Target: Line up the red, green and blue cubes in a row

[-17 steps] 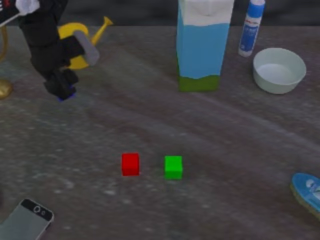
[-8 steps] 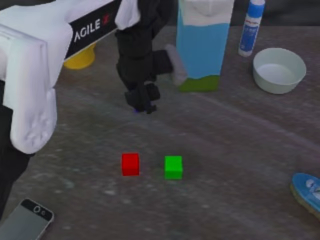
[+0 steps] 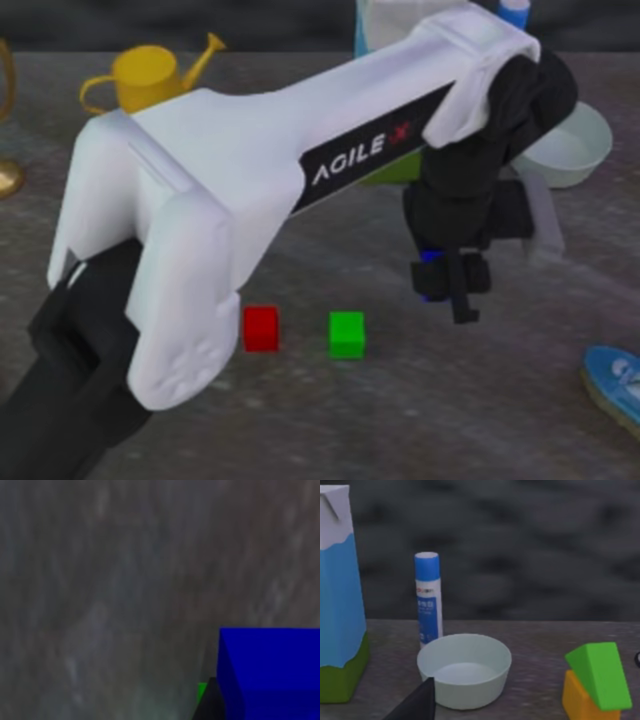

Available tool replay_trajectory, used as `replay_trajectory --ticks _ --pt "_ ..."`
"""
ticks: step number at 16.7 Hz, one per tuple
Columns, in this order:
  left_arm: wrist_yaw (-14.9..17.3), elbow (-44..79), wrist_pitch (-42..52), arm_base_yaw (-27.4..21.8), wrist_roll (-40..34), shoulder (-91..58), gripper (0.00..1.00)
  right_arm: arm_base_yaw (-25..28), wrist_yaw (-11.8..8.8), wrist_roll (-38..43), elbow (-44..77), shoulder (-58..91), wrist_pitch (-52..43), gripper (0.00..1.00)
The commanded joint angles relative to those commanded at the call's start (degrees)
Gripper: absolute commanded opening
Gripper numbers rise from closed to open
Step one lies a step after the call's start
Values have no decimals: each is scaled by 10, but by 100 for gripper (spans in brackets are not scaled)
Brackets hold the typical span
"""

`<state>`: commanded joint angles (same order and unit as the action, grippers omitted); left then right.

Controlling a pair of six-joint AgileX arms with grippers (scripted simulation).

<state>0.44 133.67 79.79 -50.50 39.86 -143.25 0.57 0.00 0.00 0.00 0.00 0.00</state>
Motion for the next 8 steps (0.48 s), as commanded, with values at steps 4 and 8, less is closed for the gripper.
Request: replay_trajectory --ticks 4,8 --pt "1 -1 -1 1 1 2 0 0 0 0 0 0 0 100" --pt "-1 -39 -42 -1 1 -5 0 0 0 0 0 0 0 100"
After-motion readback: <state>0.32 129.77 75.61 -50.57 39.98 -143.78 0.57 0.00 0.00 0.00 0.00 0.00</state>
